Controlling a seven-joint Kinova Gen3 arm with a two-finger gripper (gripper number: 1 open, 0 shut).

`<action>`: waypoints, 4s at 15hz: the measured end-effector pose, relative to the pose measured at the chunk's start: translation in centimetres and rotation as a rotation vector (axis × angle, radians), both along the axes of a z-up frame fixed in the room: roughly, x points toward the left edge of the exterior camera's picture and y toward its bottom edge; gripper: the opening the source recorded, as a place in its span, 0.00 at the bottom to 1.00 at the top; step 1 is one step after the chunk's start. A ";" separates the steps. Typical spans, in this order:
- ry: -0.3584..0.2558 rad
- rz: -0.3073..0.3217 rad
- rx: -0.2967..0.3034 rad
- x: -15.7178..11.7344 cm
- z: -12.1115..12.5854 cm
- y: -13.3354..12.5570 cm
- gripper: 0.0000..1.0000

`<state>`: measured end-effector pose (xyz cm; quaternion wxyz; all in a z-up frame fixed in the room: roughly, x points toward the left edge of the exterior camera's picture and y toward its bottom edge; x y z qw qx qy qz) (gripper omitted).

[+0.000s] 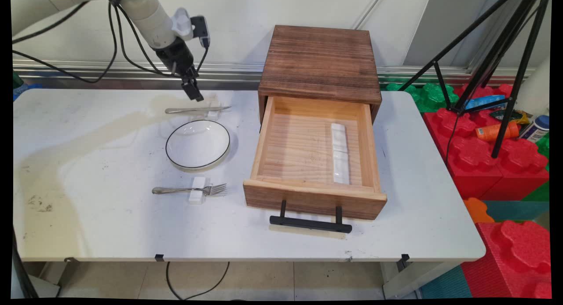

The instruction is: Pick up the knife from the left of the white plate, then place the picked object into the drawer

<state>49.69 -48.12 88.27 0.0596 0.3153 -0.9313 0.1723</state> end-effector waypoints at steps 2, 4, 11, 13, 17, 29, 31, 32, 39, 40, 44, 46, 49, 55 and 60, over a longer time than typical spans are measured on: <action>-0.015 -0.025 0.025 0.4 -1.1 -0.6 1.00; -0.030 -0.051 0.047 0.9 -2.0 -1.1 1.00; -0.077 -0.167 0.113 2.6 -5.4 -3.3 1.00; -0.081 -0.190 0.120 2.9 -6.0 -3.8 1.00; -0.087 -0.241 0.131 3.4 -7.0 -4.8 1.00; -0.055 -0.316 0.145 3.1 -7.9 -5.1 0.00; -0.051 -0.308 0.145 3.1 -7.7 -4.9 0.00; -0.050 -0.301 0.145 3.1 -7.5 -4.7 0.00; -0.055 -0.166 0.090 3.7 -4.5 -2.9 0.00; -0.055 -0.145 0.080 3.8 -3.9 -2.4 0.00; -0.045 -0.080 0.036 3.4 -1.1 -1.0 0.00; -0.035 -0.057 0.010 2.8 0.6 -0.3 0.00; -0.015 -0.045 -0.033 1.0 3.8 0.7 0.00; 0.033 -0.053 -0.081 -3.1 8.6 2.3 0.00; 0.084 -0.118 -0.101 -8.2 11.6 3.8 0.00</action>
